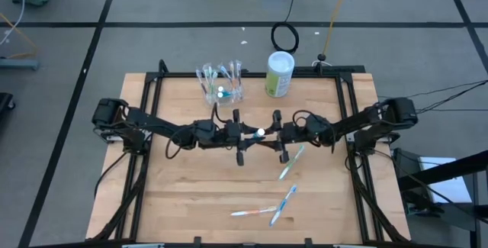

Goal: Pick & Place toothbrushing station
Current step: Put the blue mouthwash into the transparent organizer

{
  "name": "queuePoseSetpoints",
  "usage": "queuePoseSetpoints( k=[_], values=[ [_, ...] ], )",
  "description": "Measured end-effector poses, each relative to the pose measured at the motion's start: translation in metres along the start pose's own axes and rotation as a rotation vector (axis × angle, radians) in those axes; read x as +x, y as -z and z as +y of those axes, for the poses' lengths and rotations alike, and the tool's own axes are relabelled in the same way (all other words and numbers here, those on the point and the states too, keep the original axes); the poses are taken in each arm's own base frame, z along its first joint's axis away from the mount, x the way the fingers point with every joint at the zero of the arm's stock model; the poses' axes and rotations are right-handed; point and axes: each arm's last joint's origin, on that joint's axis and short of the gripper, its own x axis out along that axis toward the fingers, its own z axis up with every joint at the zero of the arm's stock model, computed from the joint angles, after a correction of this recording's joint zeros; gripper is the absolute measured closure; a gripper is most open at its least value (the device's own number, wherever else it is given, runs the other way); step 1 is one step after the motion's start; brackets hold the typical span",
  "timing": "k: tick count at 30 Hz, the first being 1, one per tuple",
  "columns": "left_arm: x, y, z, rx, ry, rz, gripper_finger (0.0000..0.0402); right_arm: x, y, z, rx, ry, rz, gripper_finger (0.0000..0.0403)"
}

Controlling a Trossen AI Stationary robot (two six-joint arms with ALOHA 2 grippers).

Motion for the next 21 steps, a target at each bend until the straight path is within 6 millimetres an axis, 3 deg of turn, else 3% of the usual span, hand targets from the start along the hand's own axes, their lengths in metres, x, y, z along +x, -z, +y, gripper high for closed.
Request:
queuePoseSetpoints(
  k=[9,21],
  values=[
    [-0.0002,-0.0009,-0.0011,0.002,0.005,-0.008,0.0314,0.0088,-0.0014,-0.0001,0.043,-0.030,-0.012,0.0287],
    [-0.0002,-0.0007,-0.0009,-0.002,0.003,-0.005,0.0313,0.0086,-0.0004,0.0000,0.041,-0.030,-0.004,0.0320]
  ],
)
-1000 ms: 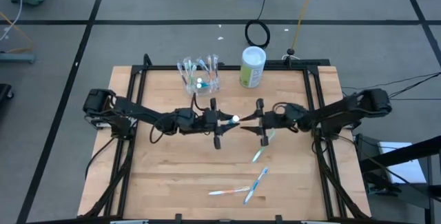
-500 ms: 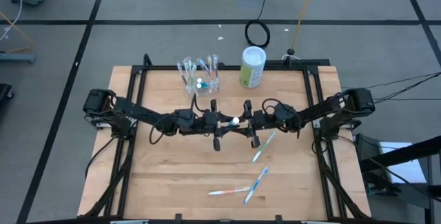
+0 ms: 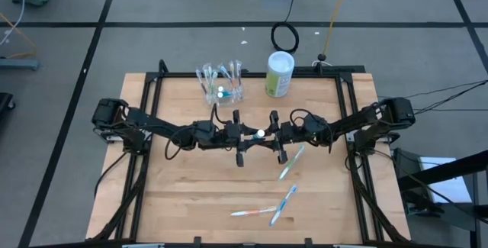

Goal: Pick & Place toothbrushing station
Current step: Put the blue mouthwash into the transparent organizer

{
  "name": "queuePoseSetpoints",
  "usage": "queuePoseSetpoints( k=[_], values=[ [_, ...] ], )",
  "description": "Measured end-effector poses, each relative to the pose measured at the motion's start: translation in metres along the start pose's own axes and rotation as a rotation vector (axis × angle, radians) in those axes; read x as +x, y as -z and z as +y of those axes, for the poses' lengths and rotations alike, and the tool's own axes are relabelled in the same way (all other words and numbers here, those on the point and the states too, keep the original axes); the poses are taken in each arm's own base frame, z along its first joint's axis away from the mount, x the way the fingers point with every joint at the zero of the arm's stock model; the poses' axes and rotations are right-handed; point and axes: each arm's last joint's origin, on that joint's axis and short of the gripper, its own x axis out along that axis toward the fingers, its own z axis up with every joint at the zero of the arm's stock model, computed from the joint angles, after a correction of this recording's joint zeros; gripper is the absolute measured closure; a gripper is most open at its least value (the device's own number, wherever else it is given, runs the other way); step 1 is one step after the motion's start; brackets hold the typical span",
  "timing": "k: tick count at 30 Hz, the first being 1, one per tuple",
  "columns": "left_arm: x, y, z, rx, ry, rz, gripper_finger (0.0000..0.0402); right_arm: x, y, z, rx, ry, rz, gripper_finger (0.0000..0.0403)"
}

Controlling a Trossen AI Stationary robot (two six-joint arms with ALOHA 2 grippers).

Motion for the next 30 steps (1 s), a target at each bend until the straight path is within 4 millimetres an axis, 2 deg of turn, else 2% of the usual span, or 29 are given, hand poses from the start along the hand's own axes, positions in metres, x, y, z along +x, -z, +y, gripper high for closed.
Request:
queuePoseSetpoints(
  k=[5,10,15,20,23,26,30],
  values=[
    [0.000,0.000,0.000,0.011,0.001,0.003,0.0297,0.000,0.001,0.000,0.001,0.000,0.008,0.0309],
    [-0.001,-0.001,0.001,0.036,-0.004,0.014,0.0228,-0.001,0.008,-0.001,0.008,0.004,0.076,0.0308],
    [-0.008,-0.018,0.003,0.020,-0.018,0.211,0.0180,-0.003,0.017,-0.006,-0.012,0.019,0.175,0.0308],
    [-0.008,-0.056,0.006,0.035,-0.051,0.524,0.0183,-0.007,0.031,-0.010,-0.032,0.030,0.321,0.0307],
    [-0.002,-0.071,0.009,0.052,-0.058,0.634,0.0196,-0.009,0.035,-0.012,-0.032,0.079,0.366,0.0307],
    [0.009,-0.064,0.010,0.065,-0.071,0.677,0.0209,-0.009,0.036,-0.013,-0.033,0.114,0.376,0.0307],
    [0.020,-0.037,0.013,0.086,-0.080,0.774,0.0221,-0.009,0.036,-0.013,-0.031,0.113,0.382,0.0307]
  ],
)
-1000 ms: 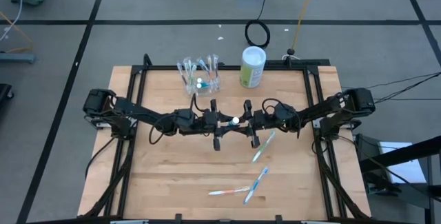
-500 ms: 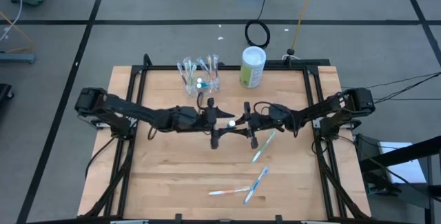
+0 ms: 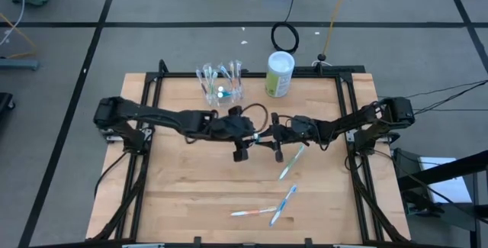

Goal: Pick & Place toothbrushing station
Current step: Put the blue mouthwash into the transparent organizer

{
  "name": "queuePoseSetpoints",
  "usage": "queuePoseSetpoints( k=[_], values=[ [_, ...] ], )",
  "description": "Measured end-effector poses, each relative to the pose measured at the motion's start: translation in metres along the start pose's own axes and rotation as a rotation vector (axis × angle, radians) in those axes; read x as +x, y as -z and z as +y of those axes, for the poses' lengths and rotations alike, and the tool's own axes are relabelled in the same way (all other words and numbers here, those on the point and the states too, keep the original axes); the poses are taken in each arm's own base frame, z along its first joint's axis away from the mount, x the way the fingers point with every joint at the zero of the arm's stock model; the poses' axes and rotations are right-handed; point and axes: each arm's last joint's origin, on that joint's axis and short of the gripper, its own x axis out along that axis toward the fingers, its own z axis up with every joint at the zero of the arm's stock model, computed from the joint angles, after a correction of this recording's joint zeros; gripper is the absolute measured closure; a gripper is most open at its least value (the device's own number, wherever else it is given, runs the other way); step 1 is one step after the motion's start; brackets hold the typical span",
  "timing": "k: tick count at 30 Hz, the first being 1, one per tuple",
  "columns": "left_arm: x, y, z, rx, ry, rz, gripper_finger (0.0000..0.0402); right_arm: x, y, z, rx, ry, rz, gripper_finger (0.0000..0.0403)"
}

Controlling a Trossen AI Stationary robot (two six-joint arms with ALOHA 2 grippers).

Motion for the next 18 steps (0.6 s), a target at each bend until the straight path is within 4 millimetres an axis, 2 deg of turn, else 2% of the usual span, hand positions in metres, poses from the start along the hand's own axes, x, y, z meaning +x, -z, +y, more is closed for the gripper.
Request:
queuePoseSetpoints(
  k=[3,7,11,18],
  values=[
    [0.017,0.010,0.003,-0.003,-0.012,0.075,0.0220,0.000,0.002,-0.001,-0.011,0.009,0.020,0.0307],
    [0.030,0.013,0.010,-0.070,0.001,0.083,0.0212,0.000,0.003,-0.002,-0.021,0.060,0.031,0.0307],
    [0.032,0.013,0.017,-0.083,0.017,0.082,0.0214,0.000,0.004,-0.003,-0.022,0.074,0.042,0.0307],
    [0.033,0.013,0.022,-0.096,0.058,0.085,0.0241,0.000,0.005,-0.003,-0.033,0.076,0.056,0.0307]
  ],
)
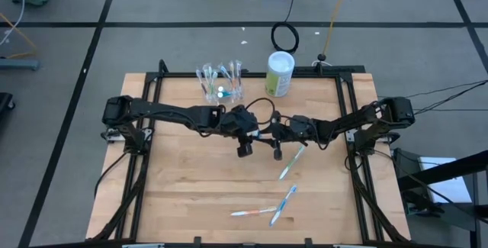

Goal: Pick & Place toothbrushing station
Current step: Put the blue mouthwash into the transparent organizer

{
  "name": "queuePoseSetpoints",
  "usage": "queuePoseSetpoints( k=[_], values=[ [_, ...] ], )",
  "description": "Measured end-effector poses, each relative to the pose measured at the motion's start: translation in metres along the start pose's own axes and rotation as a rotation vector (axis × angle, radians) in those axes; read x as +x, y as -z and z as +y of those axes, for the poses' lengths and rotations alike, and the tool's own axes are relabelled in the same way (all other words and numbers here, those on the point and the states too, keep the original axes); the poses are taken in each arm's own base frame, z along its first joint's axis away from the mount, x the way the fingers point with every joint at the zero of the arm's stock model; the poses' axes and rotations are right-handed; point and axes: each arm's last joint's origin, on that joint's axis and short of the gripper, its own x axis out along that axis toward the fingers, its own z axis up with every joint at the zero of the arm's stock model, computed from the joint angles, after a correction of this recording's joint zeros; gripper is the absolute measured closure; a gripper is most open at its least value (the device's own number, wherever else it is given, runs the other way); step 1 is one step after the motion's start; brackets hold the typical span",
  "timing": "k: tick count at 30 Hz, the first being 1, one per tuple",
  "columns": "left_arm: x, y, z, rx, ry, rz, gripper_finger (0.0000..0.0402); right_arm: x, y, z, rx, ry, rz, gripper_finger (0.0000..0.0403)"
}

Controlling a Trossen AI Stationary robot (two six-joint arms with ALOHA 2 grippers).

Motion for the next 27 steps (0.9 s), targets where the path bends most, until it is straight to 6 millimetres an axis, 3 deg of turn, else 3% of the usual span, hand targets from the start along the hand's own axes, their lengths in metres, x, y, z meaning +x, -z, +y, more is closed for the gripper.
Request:
queuePoseSetpoints(
  k=[17,27],
  values=[
    [-0.0003,0.0005,-0.0009,-0.027,0.008,0.006,0.0315,0.0000,0.0017,0.0003,-0.004,-0.005,0.017,0.0296],
    [-0.0060,0.0024,0.0042,-0.087,-0.085,0.027,0.0283,-0.0005,0.0084,-0.0018,-0.012,0.093,0.095,0.0236]
  ],
)
